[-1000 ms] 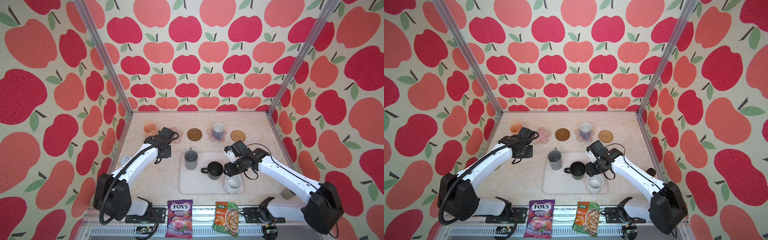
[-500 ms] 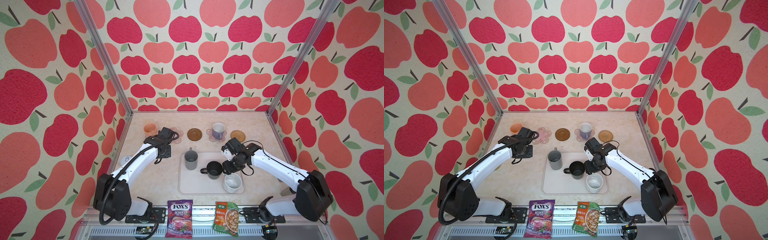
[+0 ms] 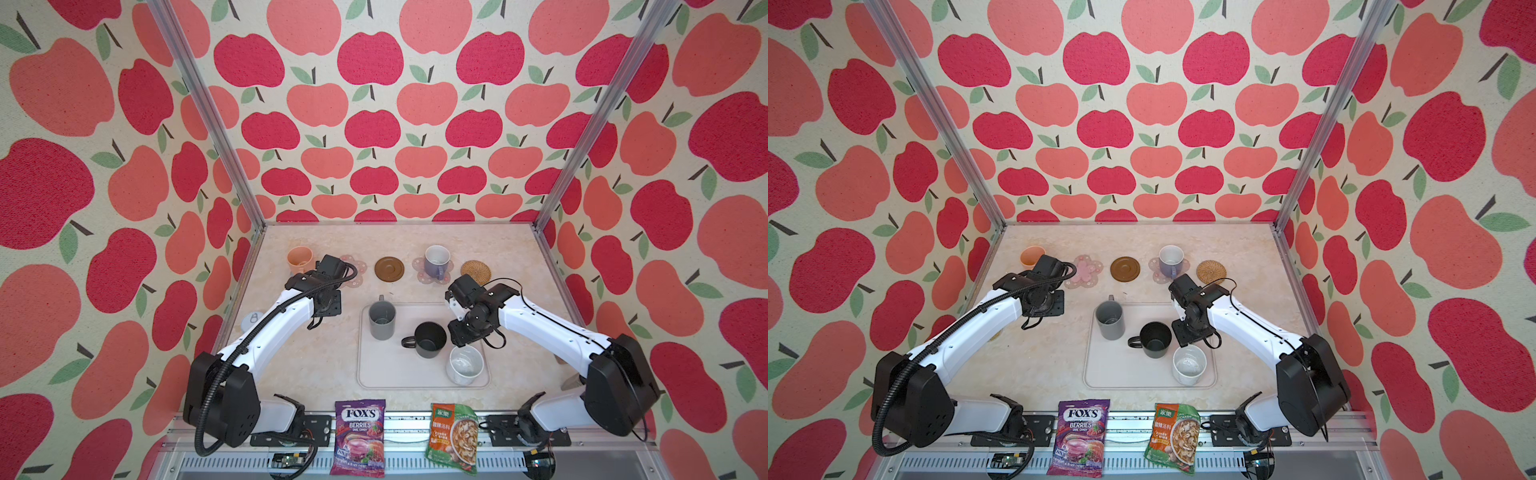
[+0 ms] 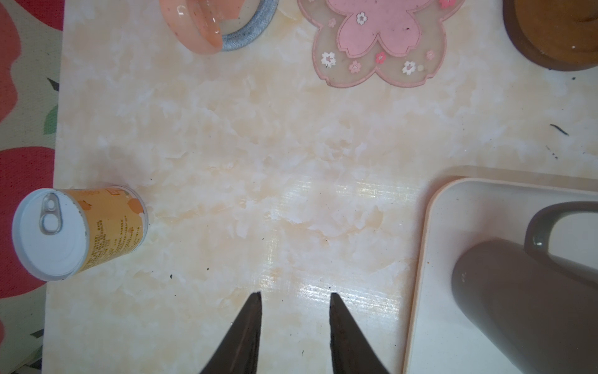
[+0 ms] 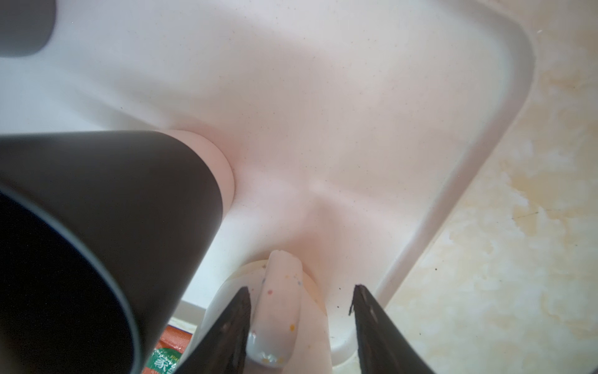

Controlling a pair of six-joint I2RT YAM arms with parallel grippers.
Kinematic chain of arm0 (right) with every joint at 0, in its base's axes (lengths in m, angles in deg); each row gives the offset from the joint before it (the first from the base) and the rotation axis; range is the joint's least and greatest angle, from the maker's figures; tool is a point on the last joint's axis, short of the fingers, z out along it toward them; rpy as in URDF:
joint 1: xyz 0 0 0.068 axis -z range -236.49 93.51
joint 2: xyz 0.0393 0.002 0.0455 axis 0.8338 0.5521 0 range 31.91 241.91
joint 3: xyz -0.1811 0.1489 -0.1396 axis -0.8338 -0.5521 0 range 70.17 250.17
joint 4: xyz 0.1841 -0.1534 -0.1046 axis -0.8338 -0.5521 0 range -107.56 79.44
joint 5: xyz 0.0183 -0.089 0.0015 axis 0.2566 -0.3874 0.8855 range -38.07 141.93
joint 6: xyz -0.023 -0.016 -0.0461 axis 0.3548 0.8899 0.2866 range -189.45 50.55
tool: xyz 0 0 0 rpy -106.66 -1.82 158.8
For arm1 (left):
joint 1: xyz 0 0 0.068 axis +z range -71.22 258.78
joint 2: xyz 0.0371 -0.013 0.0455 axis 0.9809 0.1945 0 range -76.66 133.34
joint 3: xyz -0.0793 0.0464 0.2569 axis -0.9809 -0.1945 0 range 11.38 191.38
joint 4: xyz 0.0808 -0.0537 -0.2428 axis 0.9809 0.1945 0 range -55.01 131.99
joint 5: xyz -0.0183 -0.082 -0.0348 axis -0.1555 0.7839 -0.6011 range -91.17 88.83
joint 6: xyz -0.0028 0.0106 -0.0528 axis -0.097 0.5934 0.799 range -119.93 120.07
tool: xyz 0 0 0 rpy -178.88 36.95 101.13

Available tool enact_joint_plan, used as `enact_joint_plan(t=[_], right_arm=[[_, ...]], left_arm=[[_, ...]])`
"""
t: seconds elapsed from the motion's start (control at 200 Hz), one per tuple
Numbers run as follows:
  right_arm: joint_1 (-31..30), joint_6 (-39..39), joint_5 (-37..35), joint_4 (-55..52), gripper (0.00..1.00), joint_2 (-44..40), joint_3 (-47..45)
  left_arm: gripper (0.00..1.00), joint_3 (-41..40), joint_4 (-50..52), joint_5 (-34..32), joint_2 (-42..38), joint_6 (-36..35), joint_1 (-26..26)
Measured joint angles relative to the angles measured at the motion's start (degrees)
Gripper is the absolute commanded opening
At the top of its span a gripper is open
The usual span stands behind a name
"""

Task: Place cups on coasters
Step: Rotate the cup on the tray.

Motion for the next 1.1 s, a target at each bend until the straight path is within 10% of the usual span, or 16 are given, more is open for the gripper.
enact_joint_plan(t=[1.101], right_arm=[[8.79, -16.72, -0.55, 0.11, 0.48, -13.6, -10.32]], left_arm=[[0.37, -0.31, -0.09, 0.02, 3.3, 0.87, -1.73]])
